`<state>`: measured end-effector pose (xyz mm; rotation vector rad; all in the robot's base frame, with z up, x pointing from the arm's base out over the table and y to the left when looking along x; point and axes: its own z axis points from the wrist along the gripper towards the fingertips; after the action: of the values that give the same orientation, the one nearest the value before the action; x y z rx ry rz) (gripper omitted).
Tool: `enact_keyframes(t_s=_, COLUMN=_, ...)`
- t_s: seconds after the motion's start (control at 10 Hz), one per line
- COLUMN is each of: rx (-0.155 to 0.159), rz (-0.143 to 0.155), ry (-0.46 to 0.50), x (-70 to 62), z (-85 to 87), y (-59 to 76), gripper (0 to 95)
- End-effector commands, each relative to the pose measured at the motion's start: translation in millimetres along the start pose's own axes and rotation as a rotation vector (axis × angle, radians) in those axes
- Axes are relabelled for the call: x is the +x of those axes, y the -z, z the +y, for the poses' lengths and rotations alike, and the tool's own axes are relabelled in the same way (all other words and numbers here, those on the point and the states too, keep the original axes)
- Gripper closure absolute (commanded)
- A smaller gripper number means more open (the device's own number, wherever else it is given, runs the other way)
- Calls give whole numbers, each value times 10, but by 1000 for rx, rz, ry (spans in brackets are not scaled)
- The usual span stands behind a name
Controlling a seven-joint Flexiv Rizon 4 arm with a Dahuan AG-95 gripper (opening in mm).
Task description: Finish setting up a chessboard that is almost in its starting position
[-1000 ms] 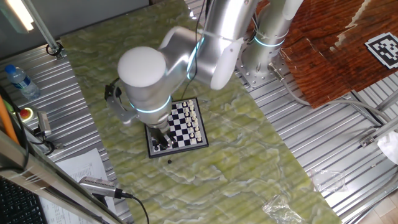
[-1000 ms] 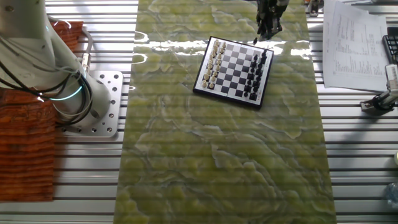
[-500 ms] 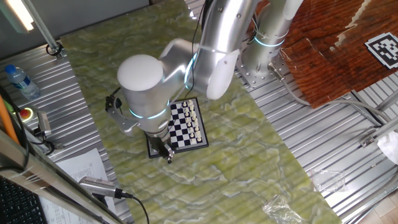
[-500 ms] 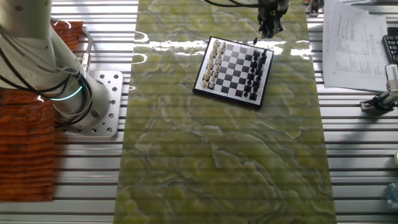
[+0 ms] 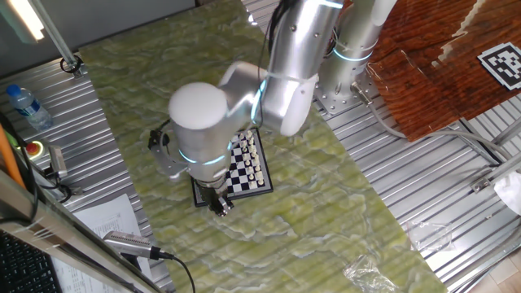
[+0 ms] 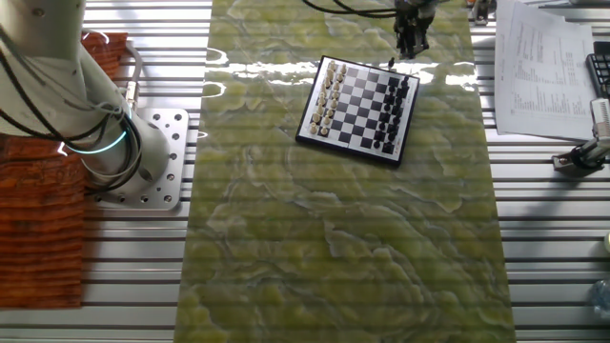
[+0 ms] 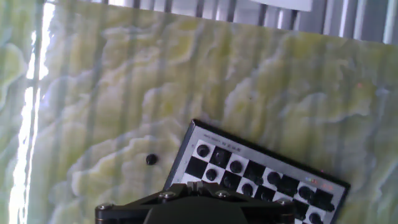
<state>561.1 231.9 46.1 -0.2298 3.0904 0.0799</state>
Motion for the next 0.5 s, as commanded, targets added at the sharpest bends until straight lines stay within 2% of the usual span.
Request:
enact_keyframes(t_s=0.1, rx=24, rz=14, ry=19, x=24, z=-5, y=-68, gripper=950)
enact_keyframes(t_s=0.4, rx=22, rz=11, ry=18, x=30, z=-12, y=-124, gripper=950)
enact_keyframes(t_s=0.5, rx=12, rz=-5, ry=23, x=27, z=-12, y=-130, gripper=760)
